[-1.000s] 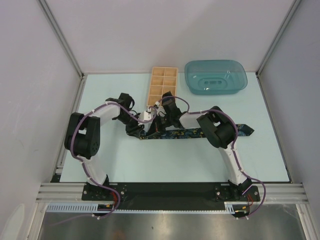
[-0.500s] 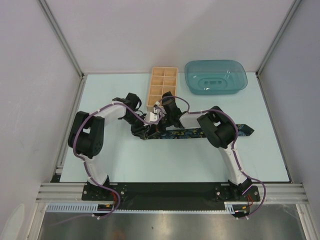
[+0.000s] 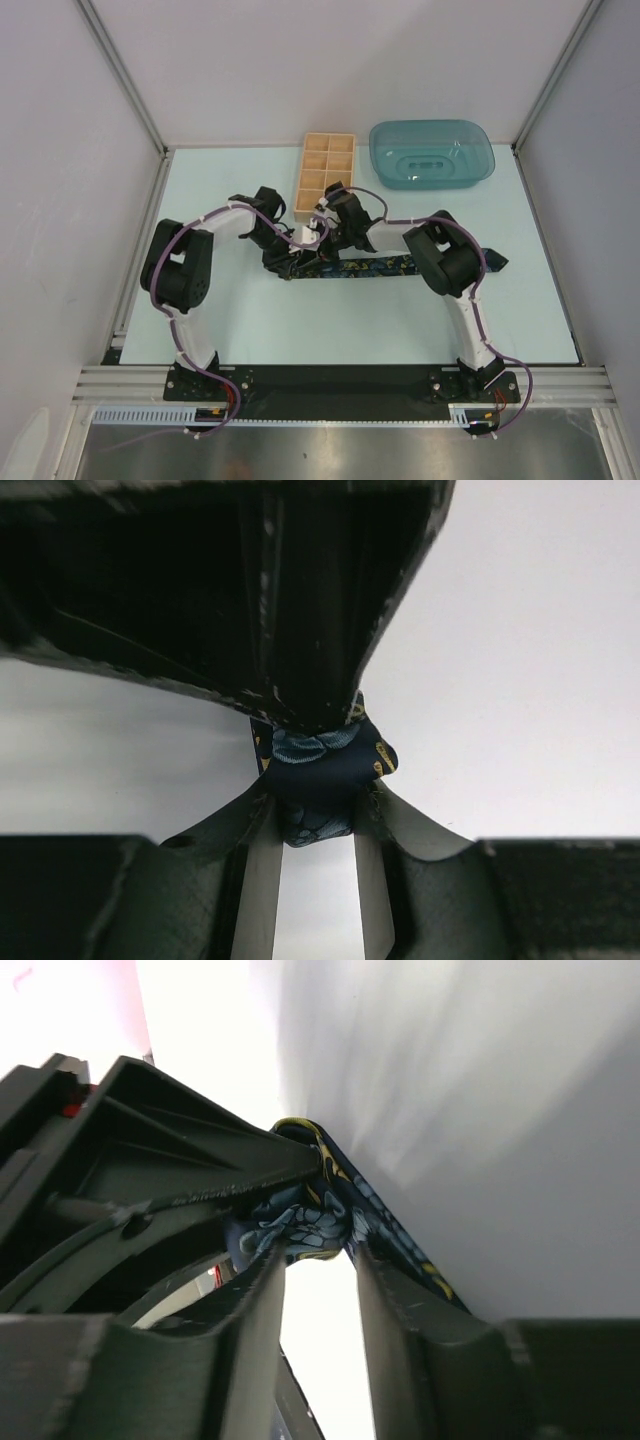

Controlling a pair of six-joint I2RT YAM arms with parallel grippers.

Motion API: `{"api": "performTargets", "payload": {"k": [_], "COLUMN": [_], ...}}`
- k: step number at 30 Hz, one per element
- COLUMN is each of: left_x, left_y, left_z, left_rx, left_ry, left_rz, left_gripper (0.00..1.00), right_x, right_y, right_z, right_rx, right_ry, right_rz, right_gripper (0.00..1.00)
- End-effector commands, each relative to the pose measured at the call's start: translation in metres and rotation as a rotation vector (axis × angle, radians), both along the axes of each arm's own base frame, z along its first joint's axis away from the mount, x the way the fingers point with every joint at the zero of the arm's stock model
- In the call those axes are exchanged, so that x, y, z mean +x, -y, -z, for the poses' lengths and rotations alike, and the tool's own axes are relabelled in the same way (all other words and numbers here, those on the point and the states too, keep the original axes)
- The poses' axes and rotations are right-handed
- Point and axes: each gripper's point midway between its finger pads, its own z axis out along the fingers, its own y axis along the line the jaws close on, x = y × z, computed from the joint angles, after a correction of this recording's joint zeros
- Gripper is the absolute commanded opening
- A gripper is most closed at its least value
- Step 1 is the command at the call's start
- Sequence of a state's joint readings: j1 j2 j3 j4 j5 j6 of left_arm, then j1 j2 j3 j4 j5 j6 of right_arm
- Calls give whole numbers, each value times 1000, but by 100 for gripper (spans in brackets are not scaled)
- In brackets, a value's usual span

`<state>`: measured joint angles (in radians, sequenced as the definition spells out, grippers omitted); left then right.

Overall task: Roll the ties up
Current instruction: Roll the tie at the center of the board.

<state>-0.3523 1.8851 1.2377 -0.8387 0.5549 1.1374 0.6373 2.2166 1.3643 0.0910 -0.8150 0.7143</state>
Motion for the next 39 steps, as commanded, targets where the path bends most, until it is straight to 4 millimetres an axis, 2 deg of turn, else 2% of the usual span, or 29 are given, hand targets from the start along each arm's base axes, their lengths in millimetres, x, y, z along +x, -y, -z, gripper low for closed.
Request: {"api": "performTargets", "payload": {"k": [1,11,17,23,26,30,32,35,36,39], "left_x": [5,6,6,4,5,9,11,14,16,21], "left_y": [-6,-6,-5,-6,-5,-5,-4,-3,-3,-2], "left_z": [18,17,16,15,13,8,6,0,-6,-22], "left_rx": [61,62,57,55,52,41,35,14,2,-43], "left_ry": [16,21,25,21,26,36,38,52,66,109], "left_rz": [39,43,45,42,43,28,22,13,7,-7], "left_gripper": [35,36,36,38,39,43,43,56,64,73], "right_x": [8,1,0,4,7,7,6,8,10,12], "right_y": [7,-2,-9,-7,-3,2,4,8,11,14], "right_z": [-35,-54,-42,-16,-8,-6,-3,-1,-1,1], "right_rx": [40,111,99,40,19,2,-5,-13,-18,-22], "right_ry": [51,18,12,17,20,26,25,27,25,24], "right_rz": [12,11,11,18,25,21,20,24,30,37], "right_gripper": [42,54,53,37,26,5,0,0,0,0]}}
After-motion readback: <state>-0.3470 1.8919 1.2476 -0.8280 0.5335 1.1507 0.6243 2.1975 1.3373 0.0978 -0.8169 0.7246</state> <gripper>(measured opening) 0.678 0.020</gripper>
